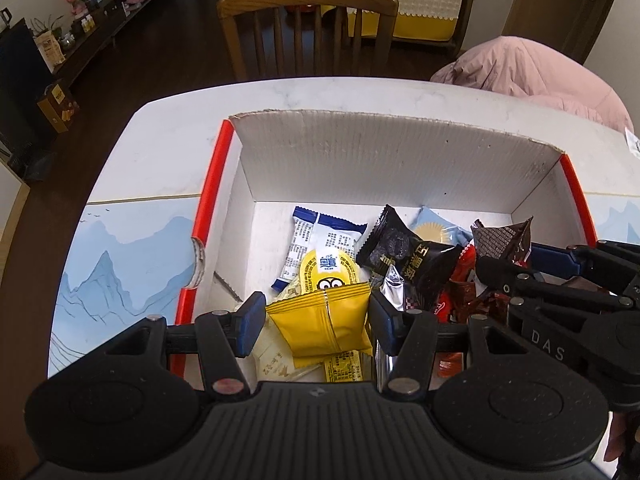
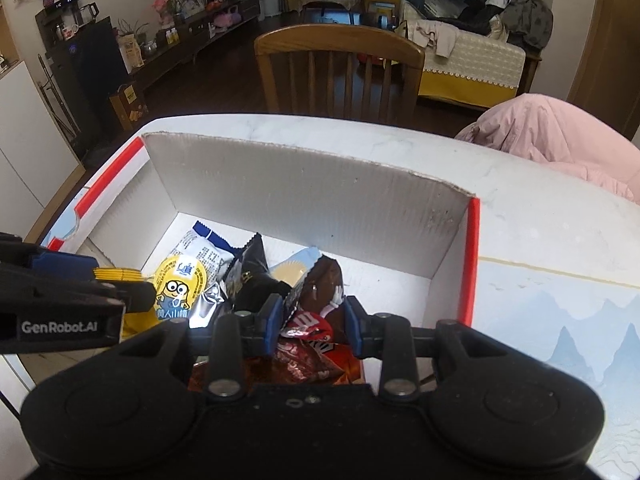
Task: Organize snacks
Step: 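Lower both snacks into the red box and open both grippers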
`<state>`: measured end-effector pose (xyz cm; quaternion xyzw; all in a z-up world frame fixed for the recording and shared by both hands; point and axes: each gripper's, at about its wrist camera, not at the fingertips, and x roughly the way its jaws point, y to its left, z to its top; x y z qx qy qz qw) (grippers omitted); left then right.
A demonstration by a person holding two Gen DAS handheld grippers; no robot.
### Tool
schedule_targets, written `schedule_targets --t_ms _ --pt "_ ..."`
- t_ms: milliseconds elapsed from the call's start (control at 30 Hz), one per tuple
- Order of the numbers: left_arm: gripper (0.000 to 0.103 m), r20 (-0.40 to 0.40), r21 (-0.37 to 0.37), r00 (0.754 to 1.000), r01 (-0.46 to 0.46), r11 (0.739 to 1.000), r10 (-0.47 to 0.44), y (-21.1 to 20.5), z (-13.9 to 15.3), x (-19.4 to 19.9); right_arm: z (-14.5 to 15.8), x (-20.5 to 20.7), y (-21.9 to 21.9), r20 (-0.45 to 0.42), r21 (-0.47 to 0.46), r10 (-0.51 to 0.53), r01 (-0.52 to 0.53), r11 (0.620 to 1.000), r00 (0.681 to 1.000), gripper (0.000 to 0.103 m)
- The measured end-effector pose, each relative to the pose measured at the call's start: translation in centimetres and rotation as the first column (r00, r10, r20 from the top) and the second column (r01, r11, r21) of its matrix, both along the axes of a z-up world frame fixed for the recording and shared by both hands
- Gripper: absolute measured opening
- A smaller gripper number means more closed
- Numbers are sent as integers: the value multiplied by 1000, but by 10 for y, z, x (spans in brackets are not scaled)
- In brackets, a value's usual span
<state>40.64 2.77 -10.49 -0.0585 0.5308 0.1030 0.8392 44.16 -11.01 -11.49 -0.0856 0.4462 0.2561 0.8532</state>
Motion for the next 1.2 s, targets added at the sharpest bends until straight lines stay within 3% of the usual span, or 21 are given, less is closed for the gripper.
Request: schedule_targets --t_ms 467,533,1200 --pt "56 -44 -25 999 0 1000 -1 5 -10 2 3 -3 -2 -19 4 -8 8 1000 1000 36" --pt "60 -41 -37 999 4 999 -5 6 -9 0 7 -6 -2 -14 5 -3 3 1000 1000 38" --pt "64 107 -66 994 32 997 -25 11 45 -66 57 -77 -13 70 69 0 -5 998 998 56"
